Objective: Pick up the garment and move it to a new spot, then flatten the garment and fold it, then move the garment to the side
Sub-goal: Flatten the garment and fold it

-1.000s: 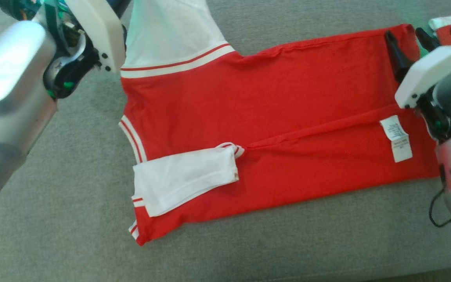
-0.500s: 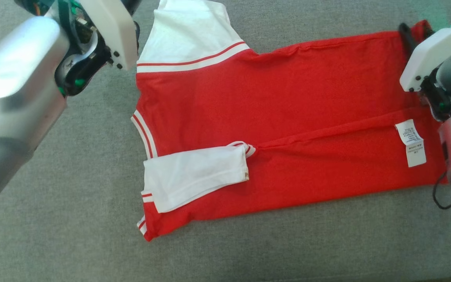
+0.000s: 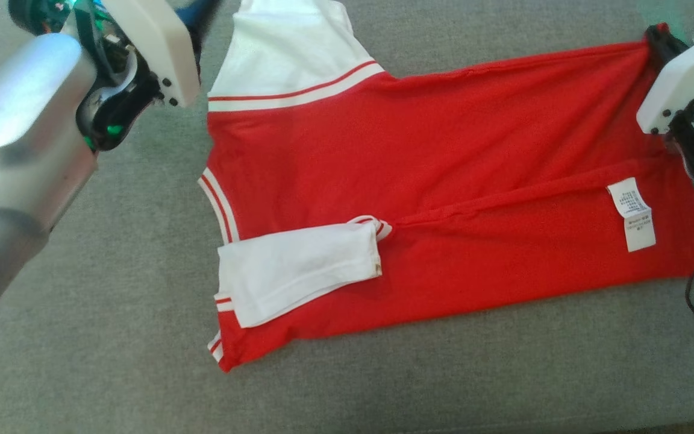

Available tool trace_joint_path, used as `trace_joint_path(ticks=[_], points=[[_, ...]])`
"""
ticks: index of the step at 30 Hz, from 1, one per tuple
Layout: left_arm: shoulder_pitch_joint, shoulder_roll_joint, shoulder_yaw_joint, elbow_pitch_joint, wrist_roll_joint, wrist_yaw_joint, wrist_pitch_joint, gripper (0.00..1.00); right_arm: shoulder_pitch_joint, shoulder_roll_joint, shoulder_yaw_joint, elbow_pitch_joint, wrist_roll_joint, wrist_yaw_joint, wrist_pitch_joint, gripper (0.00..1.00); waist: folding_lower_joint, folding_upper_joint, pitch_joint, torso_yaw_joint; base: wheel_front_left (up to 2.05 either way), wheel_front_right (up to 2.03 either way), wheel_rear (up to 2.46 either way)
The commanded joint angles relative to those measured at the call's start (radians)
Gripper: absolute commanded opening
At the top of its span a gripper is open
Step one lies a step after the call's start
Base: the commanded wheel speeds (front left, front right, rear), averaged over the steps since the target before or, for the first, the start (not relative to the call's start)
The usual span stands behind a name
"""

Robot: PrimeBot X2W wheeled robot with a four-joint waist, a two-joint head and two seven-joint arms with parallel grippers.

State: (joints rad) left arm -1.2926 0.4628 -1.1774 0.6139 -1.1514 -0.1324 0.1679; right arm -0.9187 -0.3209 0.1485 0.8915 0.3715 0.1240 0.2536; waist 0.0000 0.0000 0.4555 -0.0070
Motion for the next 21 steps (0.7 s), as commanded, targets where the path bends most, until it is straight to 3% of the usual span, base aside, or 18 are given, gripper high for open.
trace_joint_path(ticks=[1, 13, 20, 21], points=[[-0.052, 0.029, 0.026, -0.002, -0.003, 0.002, 0.007, 1.00, -0.030, -0.005, 0.015, -0.035, 0.014, 0.007, -0.011, 0.00, 0.0000, 0.0000, 0.017, -0.012, 0.00, 0.00, 0.00], [-0.125, -0.027, -0.033, 0.208, 0.022, 0.002, 0.098, 1.00, -0.076, 0.010, 0.110, -0.077, 0.096, 0.007, -0.023, 0.00, 0.0000, 0.0000, 0.103, -0.081, 0.00, 0.00, 0.00], [-0.141, -0.040, -0.070, 0.227, 0.017, 0.002, 0.221, 1.00, -0.086, 0.009, 0.131, -0.065, 0.131, 0.007, -0.045, 0.00, 0.0000, 0.0000, 0.118, -0.094, 0.00, 0.00, 0.00], [-0.145, -0.037, -0.073, 0.226, 0.022, 0.002, 0.225, 0.63, -0.087, 0.009, 0.134, -0.064, 0.134, 0.007, -0.048, 0.00, 0.0000, 0.0000, 0.120, -0.095, 0.00, 0.00, 0.00]])
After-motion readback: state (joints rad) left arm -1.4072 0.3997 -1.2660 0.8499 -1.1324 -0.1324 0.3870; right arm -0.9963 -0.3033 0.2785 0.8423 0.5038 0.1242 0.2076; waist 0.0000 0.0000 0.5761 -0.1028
